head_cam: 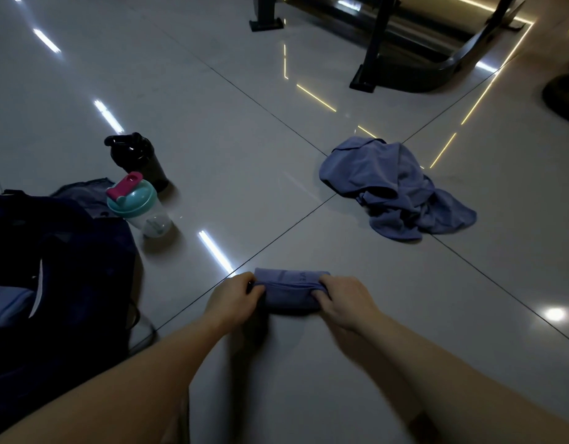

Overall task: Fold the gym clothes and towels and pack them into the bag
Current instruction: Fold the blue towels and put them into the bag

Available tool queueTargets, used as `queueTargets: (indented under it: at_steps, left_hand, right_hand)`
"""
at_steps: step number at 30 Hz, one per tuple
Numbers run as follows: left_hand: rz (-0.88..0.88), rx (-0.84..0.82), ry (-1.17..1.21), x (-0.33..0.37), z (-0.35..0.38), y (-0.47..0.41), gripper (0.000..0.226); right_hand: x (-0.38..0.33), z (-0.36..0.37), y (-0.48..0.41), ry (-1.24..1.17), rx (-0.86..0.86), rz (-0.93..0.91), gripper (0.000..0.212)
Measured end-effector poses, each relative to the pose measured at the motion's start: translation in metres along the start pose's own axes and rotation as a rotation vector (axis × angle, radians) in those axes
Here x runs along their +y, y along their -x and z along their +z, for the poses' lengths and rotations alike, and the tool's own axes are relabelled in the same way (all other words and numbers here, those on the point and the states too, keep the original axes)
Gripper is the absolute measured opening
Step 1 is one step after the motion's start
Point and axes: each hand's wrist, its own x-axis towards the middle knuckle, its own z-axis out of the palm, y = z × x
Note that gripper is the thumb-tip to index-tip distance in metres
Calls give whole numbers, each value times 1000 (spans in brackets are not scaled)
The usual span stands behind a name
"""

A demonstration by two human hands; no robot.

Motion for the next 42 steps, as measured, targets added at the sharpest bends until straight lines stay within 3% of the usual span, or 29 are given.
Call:
queueTargets:
  at_steps: [6, 10, 17, 21, 24, 26, 29, 32, 37, 39, 42]
  left_hand:
    - [-155, 30, 19, 7, 6, -18, 25]
    - [-136, 61, -77, 16, 9, -27, 27]
    - [-155, 108, -182, 29, 6, -41, 28]
    - [95, 213, -311, 34, -5, -51, 12]
    - [621, 200, -400, 28, 1, -55, 8]
    - [784, 165, -396, 20, 8, -49, 13]
    - [716, 32, -397, 3, 16, -39, 46]
    - [635, -44, -430, -7, 17, -41, 75]
    - [565, -33, -475, -3, 21, -46, 64]
    - [522, -83, -487, 8, 11, -50, 50]
    - [355, -216, -390, 21, -17, -57, 44]
  right_hand:
    - [-7, -2, -24, -83, -30, 230, 32]
    - [-7, -1, -38, -84, -69, 356, 35]
    - [-6, -5, -59, 7, -134, 422, 37]
    - [-4, -6, -70, -19, -110, 456, 38]
    - [0, -10, -72, 18, -69, 432, 48]
    - [0, -7, -71, 90, 40, 270, 40]
    - [-3, 12, -60, 235, 113, -139, 34]
    - [-1, 29, -43, 272, 124, -320, 30]
    - [-3, 34, -22, 338, -50, -268, 67]
    - [-7, 31, -26, 194, -88, -177, 59]
    - [-10, 4, -36, -217, -151, -7, 28]
